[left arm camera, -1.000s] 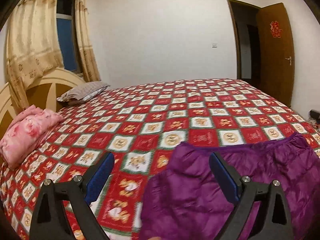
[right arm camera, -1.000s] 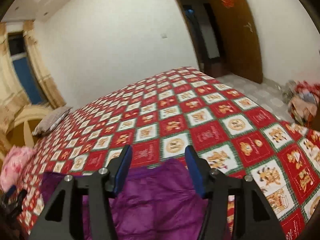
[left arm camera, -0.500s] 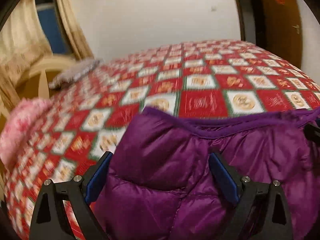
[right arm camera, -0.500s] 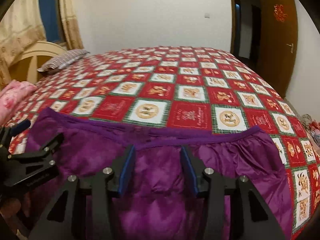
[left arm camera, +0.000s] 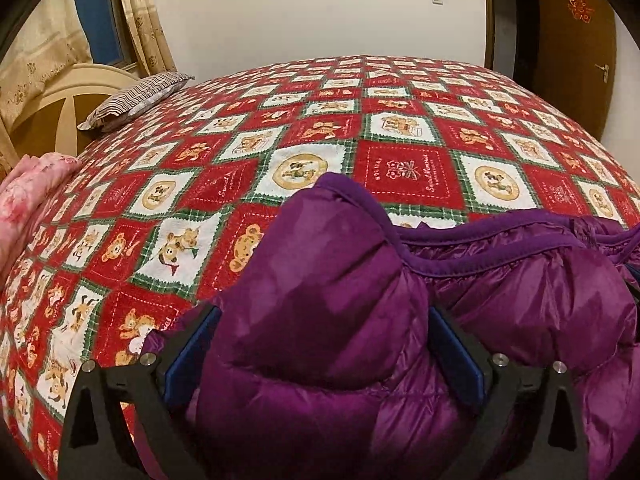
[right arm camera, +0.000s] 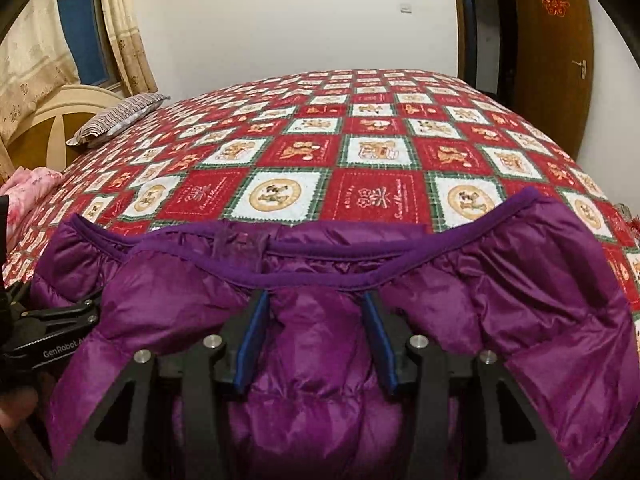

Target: Fold large clothes

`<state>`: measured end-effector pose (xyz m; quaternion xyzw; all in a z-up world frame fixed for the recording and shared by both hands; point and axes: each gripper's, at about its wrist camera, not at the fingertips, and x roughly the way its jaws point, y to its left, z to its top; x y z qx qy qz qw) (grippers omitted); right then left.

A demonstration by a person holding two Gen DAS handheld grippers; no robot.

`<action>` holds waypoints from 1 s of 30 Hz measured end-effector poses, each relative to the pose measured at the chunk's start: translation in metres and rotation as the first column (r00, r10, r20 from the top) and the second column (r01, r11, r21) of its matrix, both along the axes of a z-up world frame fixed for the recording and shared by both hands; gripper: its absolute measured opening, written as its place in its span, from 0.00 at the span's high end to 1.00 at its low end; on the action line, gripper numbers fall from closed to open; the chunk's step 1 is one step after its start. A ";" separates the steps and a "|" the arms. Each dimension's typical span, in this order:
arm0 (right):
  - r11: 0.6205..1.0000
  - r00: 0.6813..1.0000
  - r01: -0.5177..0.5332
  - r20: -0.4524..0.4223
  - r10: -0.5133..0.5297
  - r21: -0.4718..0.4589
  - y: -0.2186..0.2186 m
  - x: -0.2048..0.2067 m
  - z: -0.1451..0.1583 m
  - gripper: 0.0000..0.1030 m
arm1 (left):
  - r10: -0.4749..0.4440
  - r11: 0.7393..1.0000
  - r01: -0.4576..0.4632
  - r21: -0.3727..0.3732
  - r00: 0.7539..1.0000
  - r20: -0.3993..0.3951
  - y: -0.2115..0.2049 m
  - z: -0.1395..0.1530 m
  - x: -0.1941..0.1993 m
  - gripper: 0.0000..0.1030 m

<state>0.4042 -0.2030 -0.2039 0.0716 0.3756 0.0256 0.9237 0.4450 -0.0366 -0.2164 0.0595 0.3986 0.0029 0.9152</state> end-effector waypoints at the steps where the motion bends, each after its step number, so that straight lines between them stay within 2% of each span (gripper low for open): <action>1: 1.000 1.000 0.000 -0.001 0.000 0.000 0.000 0.000 -0.001 0.50 | 0.001 1.000 -0.001 0.004 1.000 -0.001 0.000 -0.001 0.000 0.01; 30: 0.997 0.997 0.000 -0.081 -0.007 -0.082 0.012 0.012 -0.013 0.47 | 0.006 1.000 -0.006 0.014 1.000 -0.030 -0.002 -0.008 0.005 0.01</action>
